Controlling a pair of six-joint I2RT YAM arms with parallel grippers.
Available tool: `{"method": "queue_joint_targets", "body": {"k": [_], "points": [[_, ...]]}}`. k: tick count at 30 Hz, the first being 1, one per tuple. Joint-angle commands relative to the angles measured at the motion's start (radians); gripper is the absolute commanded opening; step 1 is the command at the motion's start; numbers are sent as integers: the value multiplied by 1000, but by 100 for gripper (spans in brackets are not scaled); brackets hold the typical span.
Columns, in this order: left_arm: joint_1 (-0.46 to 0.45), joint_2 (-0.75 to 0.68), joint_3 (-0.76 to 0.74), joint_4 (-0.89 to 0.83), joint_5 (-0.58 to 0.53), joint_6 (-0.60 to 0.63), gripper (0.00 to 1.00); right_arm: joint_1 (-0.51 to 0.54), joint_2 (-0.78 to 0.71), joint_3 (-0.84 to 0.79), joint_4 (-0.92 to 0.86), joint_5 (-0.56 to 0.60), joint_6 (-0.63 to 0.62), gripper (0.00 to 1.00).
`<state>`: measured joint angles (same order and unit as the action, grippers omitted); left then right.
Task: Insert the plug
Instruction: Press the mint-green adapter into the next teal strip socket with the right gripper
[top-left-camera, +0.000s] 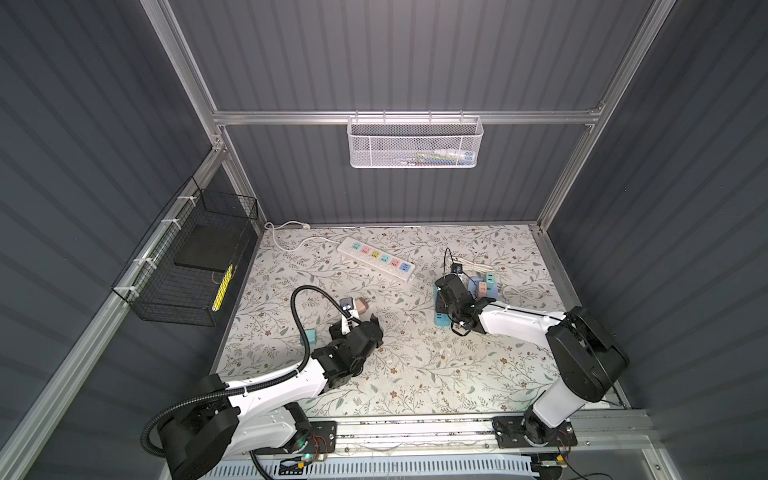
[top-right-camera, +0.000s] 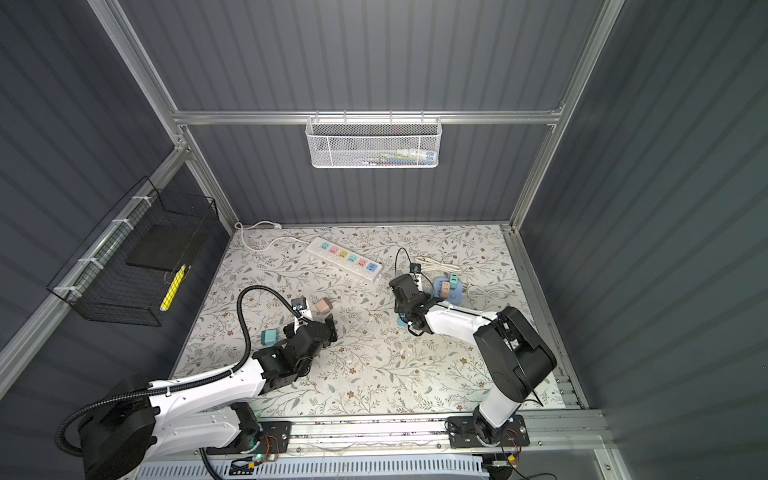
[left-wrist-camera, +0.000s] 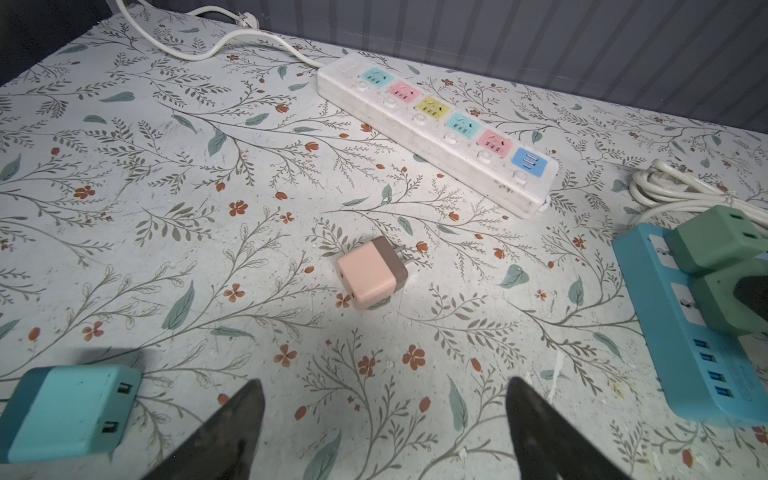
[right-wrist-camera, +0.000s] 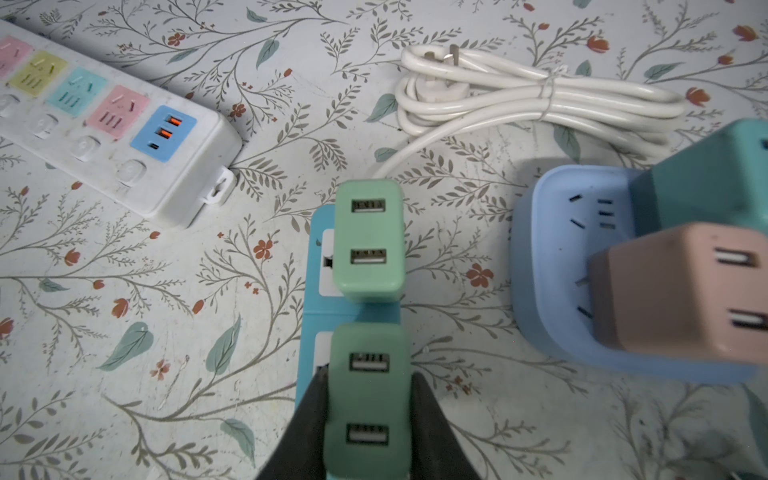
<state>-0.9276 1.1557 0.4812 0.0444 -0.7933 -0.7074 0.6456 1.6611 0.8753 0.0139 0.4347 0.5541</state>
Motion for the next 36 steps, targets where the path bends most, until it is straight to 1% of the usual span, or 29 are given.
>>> {"method": "queue_joint_targets", "body": {"k": [1, 5, 11, 14, 15, 17, 19, 21, 25, 28, 31, 36], "points": [[5, 0, 4, -23, -20, 4, 91, 13, 104, -65, -152, -88, 46, 16], [5, -8, -7, -23, -20, -6, 91, 16, 114, -62, -164, -88, 51, 17], [5, -15, 0, -36, -21, -2, 91, 16, 75, -15, -206, -95, 27, 22], [5, -23, 4, -40, -20, 0, 91, 14, 50, 35, -241, -99, 7, 33], [6, -26, 5, -41, -20, 0, 91, 13, 40, 52, -253, -97, -2, 39], [5, -34, 8, -44, -20, 1, 91, 8, 17, 87, -276, -100, -19, 43], [6, -48, 18, -59, -31, 18, 91, 5, -16, 127, -309, -96, -38, 45], [10, -74, 39, -107, -51, 29, 94, 6, -47, 167, -355, -91, -53, 52], [19, -152, 53, -135, -52, 68, 96, 6, -108, 214, -397, -82, -77, 62], [30, -200, 62, -140, -51, 84, 97, 6, -144, 221, -433, -84, -75, 65], [38, -217, 77, -150, -46, 91, 98, 5, -168, 200, -430, -88, -63, 65], [48, -191, 102, -158, -25, 98, 98, -14, -126, 191, -408, -86, -73, 62]]}}
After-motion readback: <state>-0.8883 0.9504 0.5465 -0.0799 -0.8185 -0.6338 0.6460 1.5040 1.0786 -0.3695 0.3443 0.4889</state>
